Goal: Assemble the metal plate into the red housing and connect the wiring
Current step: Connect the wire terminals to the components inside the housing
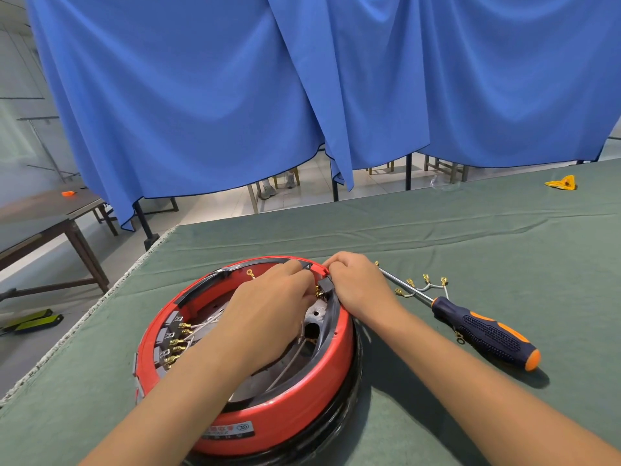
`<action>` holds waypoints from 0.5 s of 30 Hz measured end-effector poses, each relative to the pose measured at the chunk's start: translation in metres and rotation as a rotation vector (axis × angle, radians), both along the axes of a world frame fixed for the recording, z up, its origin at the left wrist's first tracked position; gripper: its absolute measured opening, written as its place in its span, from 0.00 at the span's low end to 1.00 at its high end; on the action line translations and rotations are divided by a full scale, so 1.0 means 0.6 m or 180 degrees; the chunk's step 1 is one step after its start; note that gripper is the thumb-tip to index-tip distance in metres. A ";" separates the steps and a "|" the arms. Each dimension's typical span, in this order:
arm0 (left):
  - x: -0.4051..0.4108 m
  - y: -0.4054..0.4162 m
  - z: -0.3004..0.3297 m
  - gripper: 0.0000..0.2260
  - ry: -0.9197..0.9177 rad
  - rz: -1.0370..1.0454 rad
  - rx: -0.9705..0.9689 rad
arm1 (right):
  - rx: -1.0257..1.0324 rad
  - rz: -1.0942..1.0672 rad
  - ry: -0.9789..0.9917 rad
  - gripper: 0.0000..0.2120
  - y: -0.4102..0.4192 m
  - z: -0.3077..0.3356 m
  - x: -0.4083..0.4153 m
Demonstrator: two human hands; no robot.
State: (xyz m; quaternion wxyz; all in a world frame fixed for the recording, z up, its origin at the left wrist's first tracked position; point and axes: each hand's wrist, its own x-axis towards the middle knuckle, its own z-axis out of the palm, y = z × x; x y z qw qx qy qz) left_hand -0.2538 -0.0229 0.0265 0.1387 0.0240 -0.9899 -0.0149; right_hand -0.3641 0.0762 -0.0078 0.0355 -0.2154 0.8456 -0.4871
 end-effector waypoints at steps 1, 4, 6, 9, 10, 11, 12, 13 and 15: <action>0.001 -0.001 -0.001 0.05 -0.0006 0.0011 0.0028 | 0.0003 0.0001 0.0004 0.14 0.000 0.000 0.000; 0.005 -0.002 -0.001 0.05 -0.0013 0.0030 0.0068 | 0.0000 -0.0016 0.0035 0.14 -0.001 -0.001 0.001; 0.005 -0.001 -0.001 0.05 -0.0013 0.0019 0.0072 | 0.0001 -0.0023 0.0044 0.14 0.000 -0.001 0.000; 0.003 0.000 0.000 0.06 -0.0011 0.0004 0.0063 | 0.0009 -0.0014 0.0040 0.14 0.000 0.000 0.001; 0.002 0.000 0.000 0.06 -0.0011 0.0005 0.0046 | 0.0013 -0.0011 0.0047 0.14 0.000 0.000 0.001; 0.001 0.000 0.000 0.06 -0.0012 0.0006 0.0038 | 0.0015 -0.0007 0.0054 0.14 0.000 0.001 0.001; 0.001 0.000 0.000 0.06 -0.0016 0.0010 0.0040 | 0.0016 -0.0006 0.0059 0.14 0.000 0.001 0.001; 0.001 0.000 0.001 0.06 -0.0021 0.0018 0.0043 | 0.0015 -0.0010 0.0058 0.14 0.000 0.000 0.001; 0.001 0.001 0.002 0.06 -0.0018 0.0022 -0.0008 | 0.0007 -0.0016 0.0052 0.14 0.001 0.000 0.001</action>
